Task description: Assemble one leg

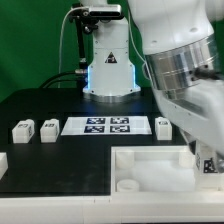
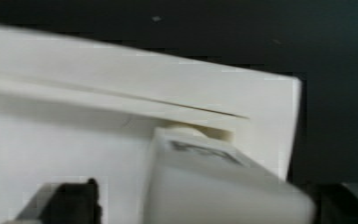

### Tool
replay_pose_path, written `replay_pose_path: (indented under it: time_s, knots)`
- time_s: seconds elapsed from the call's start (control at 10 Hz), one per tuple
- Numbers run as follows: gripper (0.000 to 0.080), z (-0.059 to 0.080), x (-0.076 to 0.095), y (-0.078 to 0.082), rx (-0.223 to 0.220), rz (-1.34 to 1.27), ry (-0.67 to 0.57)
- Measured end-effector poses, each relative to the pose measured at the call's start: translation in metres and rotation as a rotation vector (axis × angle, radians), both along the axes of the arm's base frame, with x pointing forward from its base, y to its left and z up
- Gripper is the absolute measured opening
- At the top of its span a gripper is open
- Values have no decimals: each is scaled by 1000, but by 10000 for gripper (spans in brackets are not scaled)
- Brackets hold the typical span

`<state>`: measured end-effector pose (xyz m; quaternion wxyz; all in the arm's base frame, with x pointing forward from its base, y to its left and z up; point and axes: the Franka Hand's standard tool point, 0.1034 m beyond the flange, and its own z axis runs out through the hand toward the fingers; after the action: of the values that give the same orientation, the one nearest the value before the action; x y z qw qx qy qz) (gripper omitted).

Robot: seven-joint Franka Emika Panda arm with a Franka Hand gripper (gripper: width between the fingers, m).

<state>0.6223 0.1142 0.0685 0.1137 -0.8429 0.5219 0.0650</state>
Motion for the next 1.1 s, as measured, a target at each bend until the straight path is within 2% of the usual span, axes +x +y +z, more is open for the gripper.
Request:
replay_pose_path:
  time_s: [0.1, 0.2, 0.4, 0.5, 0.6, 0.8, 0.9, 1.0, 1.1]
  knots:
    - [624, 2, 1, 0, -10, 122, -25]
    - [642, 1, 2, -1, -12, 198, -51]
    - [648, 0, 2, -2, -16, 404, -104]
    - [648, 0, 2, -2, -32, 544, -139]
    - [649, 1, 4, -1, -69, 739, -189]
    - [649, 0, 5, 0, -74, 772, -205]
    - [536, 0, 5, 0, -74, 772, -205]
    - [536, 0, 5, 0, -71, 733, -197]
    - [362, 0, 4, 1, -65, 626, -171]
